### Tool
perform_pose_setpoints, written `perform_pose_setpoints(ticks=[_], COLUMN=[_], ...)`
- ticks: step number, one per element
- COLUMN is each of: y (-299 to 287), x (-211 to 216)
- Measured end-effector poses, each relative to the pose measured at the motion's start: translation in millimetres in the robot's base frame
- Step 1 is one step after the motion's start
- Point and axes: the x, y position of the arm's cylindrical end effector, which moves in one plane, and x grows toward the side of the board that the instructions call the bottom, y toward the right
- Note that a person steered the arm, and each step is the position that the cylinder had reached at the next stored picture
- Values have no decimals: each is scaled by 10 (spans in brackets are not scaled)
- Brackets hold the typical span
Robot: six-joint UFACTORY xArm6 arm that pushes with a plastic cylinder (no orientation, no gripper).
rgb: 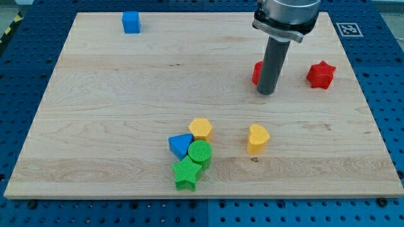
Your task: Push the red circle closer to red star
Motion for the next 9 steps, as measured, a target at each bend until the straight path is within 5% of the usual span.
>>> perform_pose_setpoints(ticks=[2,3,4,6,9], y=[-612,-578,-51,-539,73], x=[-162,-685,-690,-628,-156])
